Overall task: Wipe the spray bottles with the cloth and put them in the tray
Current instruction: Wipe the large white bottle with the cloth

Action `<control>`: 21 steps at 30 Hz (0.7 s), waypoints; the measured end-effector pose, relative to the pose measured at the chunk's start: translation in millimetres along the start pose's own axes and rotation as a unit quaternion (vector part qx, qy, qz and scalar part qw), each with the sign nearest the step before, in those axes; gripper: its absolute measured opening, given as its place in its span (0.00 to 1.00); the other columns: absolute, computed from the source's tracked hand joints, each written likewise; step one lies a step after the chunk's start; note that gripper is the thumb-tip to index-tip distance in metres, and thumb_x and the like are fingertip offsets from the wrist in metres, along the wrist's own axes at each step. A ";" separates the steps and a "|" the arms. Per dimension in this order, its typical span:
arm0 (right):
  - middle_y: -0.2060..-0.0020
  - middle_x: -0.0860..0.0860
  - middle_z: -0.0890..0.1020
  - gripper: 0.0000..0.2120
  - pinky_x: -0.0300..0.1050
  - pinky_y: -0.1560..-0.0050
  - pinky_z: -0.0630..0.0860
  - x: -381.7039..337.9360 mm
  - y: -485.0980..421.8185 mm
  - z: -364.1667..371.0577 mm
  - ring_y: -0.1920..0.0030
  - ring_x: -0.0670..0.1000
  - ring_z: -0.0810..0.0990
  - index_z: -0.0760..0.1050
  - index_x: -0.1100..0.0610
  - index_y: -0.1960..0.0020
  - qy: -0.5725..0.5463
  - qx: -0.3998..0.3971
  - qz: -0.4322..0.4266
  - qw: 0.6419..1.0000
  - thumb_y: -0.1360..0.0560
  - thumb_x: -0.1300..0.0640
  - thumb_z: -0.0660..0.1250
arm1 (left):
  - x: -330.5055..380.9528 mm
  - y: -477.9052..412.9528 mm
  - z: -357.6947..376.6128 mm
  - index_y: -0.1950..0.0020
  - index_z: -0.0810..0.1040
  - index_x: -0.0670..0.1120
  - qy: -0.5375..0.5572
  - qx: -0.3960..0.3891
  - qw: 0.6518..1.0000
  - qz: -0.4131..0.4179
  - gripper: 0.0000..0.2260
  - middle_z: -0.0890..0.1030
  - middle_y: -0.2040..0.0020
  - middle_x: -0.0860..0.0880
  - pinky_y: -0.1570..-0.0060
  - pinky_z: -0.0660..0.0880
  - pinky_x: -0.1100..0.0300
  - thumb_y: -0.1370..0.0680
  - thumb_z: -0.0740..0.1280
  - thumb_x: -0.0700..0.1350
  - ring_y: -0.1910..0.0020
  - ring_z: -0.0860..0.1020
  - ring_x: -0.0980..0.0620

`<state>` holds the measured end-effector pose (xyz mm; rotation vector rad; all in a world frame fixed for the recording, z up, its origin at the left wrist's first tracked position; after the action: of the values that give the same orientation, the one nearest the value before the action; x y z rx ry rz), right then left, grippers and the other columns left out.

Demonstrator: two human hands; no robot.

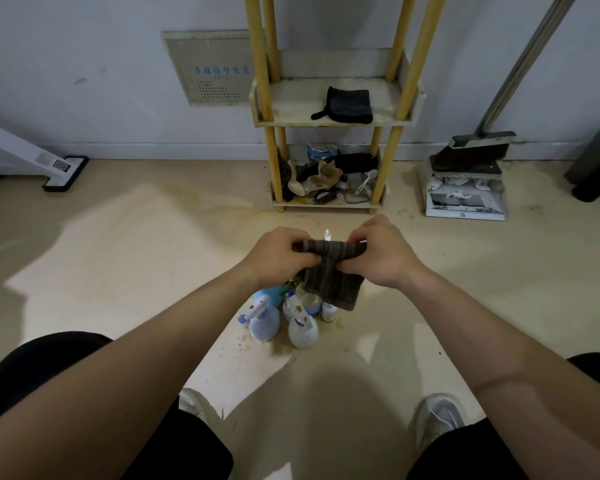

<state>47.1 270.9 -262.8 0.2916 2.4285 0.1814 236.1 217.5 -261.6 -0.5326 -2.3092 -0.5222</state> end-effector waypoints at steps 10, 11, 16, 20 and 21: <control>0.60 0.54 0.82 0.09 0.48 0.56 0.76 75.0 -3.4 2.0 0.55 0.57 0.82 0.77 0.58 0.55 -0.142 0.043 0.132 0.980 0.28 0.59 0.77 | -34.8 -44.0 40.3 0.50 0.79 0.50 0.075 0.063 0.988 -0.121 0.05 0.84 0.50 0.48 0.52 0.78 0.57 0.23 0.72 0.46 0.50 0.82 0.48; 0.58 0.55 0.82 0.09 0.48 0.55 0.76 84.2 -5.3 5.9 0.54 0.58 0.81 0.77 0.57 0.54 -0.122 0.046 0.145 0.981 0.28 0.58 0.76 | -41.8 -48.8 48.3 0.50 0.79 0.51 0.046 0.060 0.988 -0.133 0.05 0.84 0.49 0.48 0.48 0.78 0.56 0.24 0.72 0.46 0.48 0.82 0.48; 0.55 0.55 0.80 0.07 0.46 0.54 0.72 115.8 -20.0 27.8 0.52 0.59 0.79 0.75 0.55 0.50 -0.087 0.062 0.175 0.979 0.25 0.60 0.72 | -53.6 -76.6 81.9 0.37 0.77 0.49 -0.051 0.035 0.986 -0.156 0.17 0.82 0.45 0.49 0.47 0.78 0.52 0.25 0.71 0.51 0.48 0.79 0.49; 0.57 0.54 0.80 0.06 0.45 0.56 0.72 132.9 -41.4 49.4 0.55 0.57 0.78 0.75 0.55 0.50 -0.089 0.047 0.175 0.979 0.24 0.60 0.71 | -58.9 -108.9 101.9 0.35 0.73 0.47 -0.098 0.041 0.981 -0.164 0.22 0.80 0.43 0.48 0.46 0.78 0.50 0.25 0.72 0.54 0.46 0.79 0.46; 0.57 0.54 0.80 0.06 0.45 0.57 0.72 137.2 -47.0 53.9 0.56 0.56 0.78 0.75 0.55 0.50 -0.088 0.043 0.176 0.979 0.24 0.60 0.71 | -62.2 -116.8 106.6 0.36 0.72 0.47 -0.113 0.040 0.979 -0.166 0.22 0.80 0.43 0.48 0.46 0.78 0.49 0.25 0.73 0.54 0.45 0.78 0.46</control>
<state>-28.2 263.5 -397.7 0.7467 2.1955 0.1964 160.8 159.8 -402.6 -0.1718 -2.6441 -0.5436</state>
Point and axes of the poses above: each hand's wrist, its own y-axis away from the middle knuckle, its own z-axis out of the palm, x = y × z, the point moved 1 cm from there along -y, towards the middle knuckle
